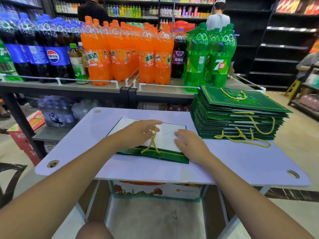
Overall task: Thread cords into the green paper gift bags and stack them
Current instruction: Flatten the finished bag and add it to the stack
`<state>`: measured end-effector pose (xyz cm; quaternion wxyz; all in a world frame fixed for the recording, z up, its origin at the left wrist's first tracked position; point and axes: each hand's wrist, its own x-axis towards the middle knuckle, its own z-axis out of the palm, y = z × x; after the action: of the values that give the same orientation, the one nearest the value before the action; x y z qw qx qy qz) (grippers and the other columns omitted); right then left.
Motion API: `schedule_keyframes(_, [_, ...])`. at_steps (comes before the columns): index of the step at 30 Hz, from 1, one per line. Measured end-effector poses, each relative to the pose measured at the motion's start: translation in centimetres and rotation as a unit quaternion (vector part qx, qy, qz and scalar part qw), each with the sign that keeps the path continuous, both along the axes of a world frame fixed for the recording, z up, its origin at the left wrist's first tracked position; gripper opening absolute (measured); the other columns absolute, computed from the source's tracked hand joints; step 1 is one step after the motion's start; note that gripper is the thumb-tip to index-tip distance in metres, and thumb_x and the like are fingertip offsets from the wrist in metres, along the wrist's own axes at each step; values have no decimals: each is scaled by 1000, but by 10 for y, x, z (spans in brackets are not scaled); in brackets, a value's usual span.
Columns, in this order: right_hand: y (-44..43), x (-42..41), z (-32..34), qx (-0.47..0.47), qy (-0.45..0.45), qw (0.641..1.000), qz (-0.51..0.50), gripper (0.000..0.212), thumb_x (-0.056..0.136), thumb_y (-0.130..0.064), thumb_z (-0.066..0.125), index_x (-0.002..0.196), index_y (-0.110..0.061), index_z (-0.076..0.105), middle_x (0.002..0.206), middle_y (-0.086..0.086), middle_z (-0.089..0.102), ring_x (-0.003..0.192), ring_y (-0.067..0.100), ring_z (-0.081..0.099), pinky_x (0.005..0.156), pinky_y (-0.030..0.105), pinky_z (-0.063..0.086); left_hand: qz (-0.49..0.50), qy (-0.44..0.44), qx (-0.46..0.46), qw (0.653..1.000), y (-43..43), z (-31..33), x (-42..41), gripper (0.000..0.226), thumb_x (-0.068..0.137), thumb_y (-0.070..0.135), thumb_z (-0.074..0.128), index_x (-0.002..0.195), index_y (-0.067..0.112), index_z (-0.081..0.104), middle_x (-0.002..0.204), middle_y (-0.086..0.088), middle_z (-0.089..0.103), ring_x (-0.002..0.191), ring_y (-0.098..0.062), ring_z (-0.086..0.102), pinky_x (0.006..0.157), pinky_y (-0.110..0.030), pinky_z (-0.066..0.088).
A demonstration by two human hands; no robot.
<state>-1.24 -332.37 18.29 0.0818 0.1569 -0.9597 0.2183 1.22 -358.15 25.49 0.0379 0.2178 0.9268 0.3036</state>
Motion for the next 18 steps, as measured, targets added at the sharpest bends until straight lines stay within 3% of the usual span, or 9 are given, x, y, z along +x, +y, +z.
schedule_keyframes(3, [1,1,-1,-21,0,1000,1,42,104,-42,52,142,-25,59,152,-6,51,143,16,42,119,36,33,26,41,-21,999,-3,-13,3,63,103,24,60,152,51,31,109,21,63,93,-8,64,77,-13,51])
schedule_keyframes(5, [1,1,-2,-37,1,999,5,40,103,-40,54,140,-24,60,148,-7,54,139,15,45,116,35,35,57,73,-22,995,-16,-19,2,58,101,28,62,147,50,33,99,18,62,84,-9,63,72,-15,49])
schedule_keyframes(8, [2,4,2,-84,23,996,5,36,101,-35,60,135,-25,61,140,-7,58,133,15,50,112,34,38,78,112,-50,989,-58,-36,1,29,102,34,58,128,46,51,116,21,62,107,-7,60,93,-29,52])
schedule_keyframes(10, [-2,7,11,-89,104,991,13,28,98,-28,64,126,-28,66,131,-7,61,126,16,53,110,42,41,55,112,-69,990,-85,-50,5,23,102,48,53,124,48,59,133,26,58,127,-3,51,111,-37,44])
schedule_keyframes(13, [-23,15,33,-23,183,970,161,18,96,-22,68,111,-29,74,115,-10,69,111,17,60,99,45,46,45,105,-86,990,-100,-61,13,45,96,71,43,134,52,57,148,29,49,142,1,38,121,-37,33])
schedule_keyframes(15, [-45,23,45,44,142,953,264,20,96,-26,68,114,-32,76,115,-11,71,108,16,60,94,41,46,36,120,-113,986,-98,-61,20,60,87,84,39,139,56,52,152,30,44,145,0,35,122,-39,30])
schedule_keyframes(18, [-65,24,45,130,106,932,320,20,97,-35,67,115,-35,76,118,-13,70,107,16,57,90,40,48,16,135,-136,981,-96,-63,29,66,82,89,41,142,61,45,154,36,35,148,2,27,121,-40,24])
